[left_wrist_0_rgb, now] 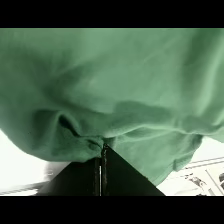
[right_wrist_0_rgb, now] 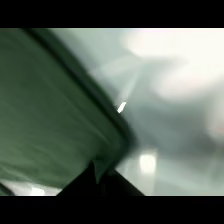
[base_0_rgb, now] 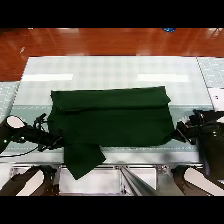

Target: Fold the shirts.

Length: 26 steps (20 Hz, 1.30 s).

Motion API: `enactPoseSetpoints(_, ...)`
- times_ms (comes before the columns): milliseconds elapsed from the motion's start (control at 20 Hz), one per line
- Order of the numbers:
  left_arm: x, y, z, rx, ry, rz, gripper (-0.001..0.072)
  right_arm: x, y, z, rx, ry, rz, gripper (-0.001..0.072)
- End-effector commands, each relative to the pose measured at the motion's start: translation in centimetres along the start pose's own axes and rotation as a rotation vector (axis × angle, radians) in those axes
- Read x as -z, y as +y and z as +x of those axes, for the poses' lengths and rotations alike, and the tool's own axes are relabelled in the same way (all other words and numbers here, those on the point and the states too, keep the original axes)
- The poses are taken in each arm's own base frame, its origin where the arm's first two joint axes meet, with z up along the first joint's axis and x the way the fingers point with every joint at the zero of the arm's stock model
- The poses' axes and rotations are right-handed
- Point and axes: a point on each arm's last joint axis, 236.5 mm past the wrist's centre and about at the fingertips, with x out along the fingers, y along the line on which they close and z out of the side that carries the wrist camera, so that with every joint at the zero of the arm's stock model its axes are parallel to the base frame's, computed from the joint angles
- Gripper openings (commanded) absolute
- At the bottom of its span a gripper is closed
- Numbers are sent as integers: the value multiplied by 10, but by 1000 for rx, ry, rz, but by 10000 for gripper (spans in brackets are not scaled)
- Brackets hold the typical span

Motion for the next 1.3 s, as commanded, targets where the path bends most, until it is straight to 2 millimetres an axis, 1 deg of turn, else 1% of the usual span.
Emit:
enactPoseSetpoints(0,-15,-10,-14,7,-49,38,19,-2,31,-9,-101,8,-71,25)
enactPoseSetpoints(50,-25,-15,-23,12,-84,63,19,-8,36,-15,-106,-4,-85,25)
enactPoseSetpoints(150,-53,-27,-48,22,-191,119,19,-32,49,-34,-112,-75,-101,25)
enactPoseSetpoints(250,-85,-39,-77,35,-319,133,19,-55,69,-55,-131,-154,-143,25)
enactPoseSetpoints(300,-99,-45,-90,38,-367,142,19,-64,77,-62,-121,-182,-175,25)
enactPoseSetpoints(400,-130,-54,-105,37,-448,164,19,-84,94,-65,-100,-232,-234,25)
enactPoseSetpoints(450,-146,-57,-109,37,-484,168,19,-95,101,-64,-91,-251,-255,26)
enactPoseSetpoints(500,-160,-62,-109,50,-503,159,19,-104,109,-61,-94,-259,-268,26)
enactPoseSetpoints(600,-180,-74,-105,89,-494,154,19,-118,122,-52,-104,-250,-286,26)
enactPoseSetpoints(700,-198,-86,-101,116,-468,173,19,-135,131,-46,-101,-257,-301,26)
enactPoseSetpoints(850,-224,-97,-95,112,-445,188,19,-159,140,-45,-96,-288,-306,25)
enactPoseSetpoints(1050,-251,-107,-90,116,-392,206,19,-181,154,-48,-145,-316,-289,26)
enactPoseSetpoints(1250,-274,-120,-92,121,-395,232,19,-194,155,-44,-158,-327,-274,26)
